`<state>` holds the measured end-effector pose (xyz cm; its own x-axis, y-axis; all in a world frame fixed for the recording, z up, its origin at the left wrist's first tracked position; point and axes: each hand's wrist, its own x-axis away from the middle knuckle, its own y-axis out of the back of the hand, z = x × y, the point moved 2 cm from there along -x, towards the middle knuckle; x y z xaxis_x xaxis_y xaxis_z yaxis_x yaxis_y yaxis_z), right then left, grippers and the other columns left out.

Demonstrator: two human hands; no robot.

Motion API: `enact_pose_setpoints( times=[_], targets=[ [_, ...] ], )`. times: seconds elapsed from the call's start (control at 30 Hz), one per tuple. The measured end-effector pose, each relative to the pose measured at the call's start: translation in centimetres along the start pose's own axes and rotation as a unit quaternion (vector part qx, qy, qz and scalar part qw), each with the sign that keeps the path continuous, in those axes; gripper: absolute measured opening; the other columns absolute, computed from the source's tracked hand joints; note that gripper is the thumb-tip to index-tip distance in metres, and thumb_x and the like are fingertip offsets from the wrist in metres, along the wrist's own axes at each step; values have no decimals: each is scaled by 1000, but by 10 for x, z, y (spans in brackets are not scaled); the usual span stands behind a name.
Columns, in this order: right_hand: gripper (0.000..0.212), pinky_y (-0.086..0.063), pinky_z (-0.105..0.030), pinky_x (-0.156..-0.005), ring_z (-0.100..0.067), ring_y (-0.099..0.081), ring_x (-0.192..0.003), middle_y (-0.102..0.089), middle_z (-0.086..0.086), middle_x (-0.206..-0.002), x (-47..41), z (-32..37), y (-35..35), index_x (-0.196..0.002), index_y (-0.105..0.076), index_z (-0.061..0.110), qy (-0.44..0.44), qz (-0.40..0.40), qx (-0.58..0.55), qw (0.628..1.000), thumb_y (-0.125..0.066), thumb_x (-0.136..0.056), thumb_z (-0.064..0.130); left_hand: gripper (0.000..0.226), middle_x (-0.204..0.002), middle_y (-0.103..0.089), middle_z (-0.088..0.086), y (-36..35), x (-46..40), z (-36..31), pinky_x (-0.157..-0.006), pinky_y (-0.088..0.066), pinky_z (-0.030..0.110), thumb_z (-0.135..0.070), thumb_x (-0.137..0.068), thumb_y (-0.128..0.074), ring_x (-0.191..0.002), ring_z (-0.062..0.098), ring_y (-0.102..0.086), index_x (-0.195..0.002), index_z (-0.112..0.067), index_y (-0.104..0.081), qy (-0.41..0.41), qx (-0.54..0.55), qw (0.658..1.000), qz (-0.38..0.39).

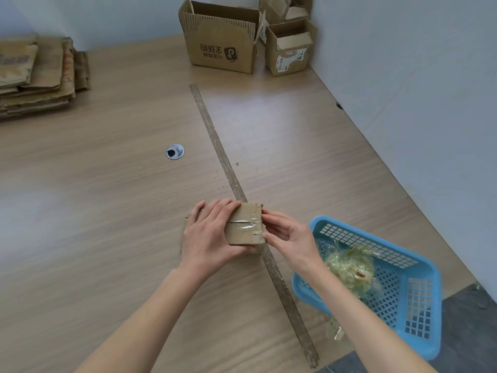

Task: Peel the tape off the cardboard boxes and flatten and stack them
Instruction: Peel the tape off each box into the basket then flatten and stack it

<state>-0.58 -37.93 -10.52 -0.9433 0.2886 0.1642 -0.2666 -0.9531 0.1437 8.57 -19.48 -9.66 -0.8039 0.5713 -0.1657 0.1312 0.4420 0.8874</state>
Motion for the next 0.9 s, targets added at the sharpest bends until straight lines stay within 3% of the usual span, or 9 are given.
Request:
enact_pose_setpoints(
  times=[0.13,0.27,0.43,0.53,0.6,0.67,0.77,0.9],
  targets=[
    [29,-52,-25,-101,-7,-64,-112,-64,4,-120,-7,4,8,-115,-69,10,36,42,133,990,-77,-87,6,100,-141,-56,-14,-1,1,2,-121,-22,41,-92,-59,-59,-135,10,-46,-139,-31,-54,-9,-14,1000,9],
    [19,-55,-30,-93,-10,-66,-99,-68,3,-105,-19,13,22,-102,-65,16,-27,146,193,970,-77,-89,15,99,-144,-54,-14,-2,0,5,-121,-22,40,-89,-61,-62,-137,12,-46,-141,-32,-52,-38,-24,999,28],
    [3,-56,-26,-77,-7,-68,-80,-73,7,-87,-25,39,34,-95,-71,25,-32,144,224,963,-72,-94,22,96,-144,-52,-15,-3,0,7,-122,-22,40,-83,-63,-70,-138,12,-45,-141,-32,-49,-59,-27,998,27],
    [5,-49,-12,-71,3,-66,-79,-72,17,-79,-32,60,25,-90,-75,30,54,142,295,943,-74,-89,25,92,-147,-49,-15,0,-2,8,-123,-20,42,-89,-71,-58,-142,10,-40,-144,-32,-46,-73,-31,995,55],
    [9,-47,-9,-73,5,-66,-80,-73,16,-81,-35,67,13,-95,-77,28,63,166,286,942,-75,-89,22,84,-148,-48,-14,4,-3,9,-124,-17,42,-89,-82,-43,-144,9,-37,-145,-32,-45,-81,-26,994,75],
    [19,-51,-13,-80,-2,-69,-87,-75,8,-90,-37,67,9,-106,-78,21,33,212,241,946,-75,-89,12,75,-149,-47,-15,7,-3,9,-125,-14,41,-83,-90,-36,-145,7,-35,-145,-33,-45,-79,-17,993,89],
    [35,-56,-24,-89,-15,-70,-92,-72,-1,-96,-37,63,16,-113,-76,12,42,264,234,935,-74,-84,-7,72,-149,-47,-18,9,-4,12,-125,-13,39,-81,-89,-43,-147,2,-30,-145,-35,-46,-73,-12,993,95],
    [11,-54,-33,-80,-12,-66,-79,-69,2,-88,-44,66,17,-95,-81,14,140,258,313,903,-82,-84,10,79,-150,-47,-20,10,-7,13,-126,-12,37,-83,-83,-51,-147,0,-28,-145,-34,-47,-68,11,993,95]
  ],
)
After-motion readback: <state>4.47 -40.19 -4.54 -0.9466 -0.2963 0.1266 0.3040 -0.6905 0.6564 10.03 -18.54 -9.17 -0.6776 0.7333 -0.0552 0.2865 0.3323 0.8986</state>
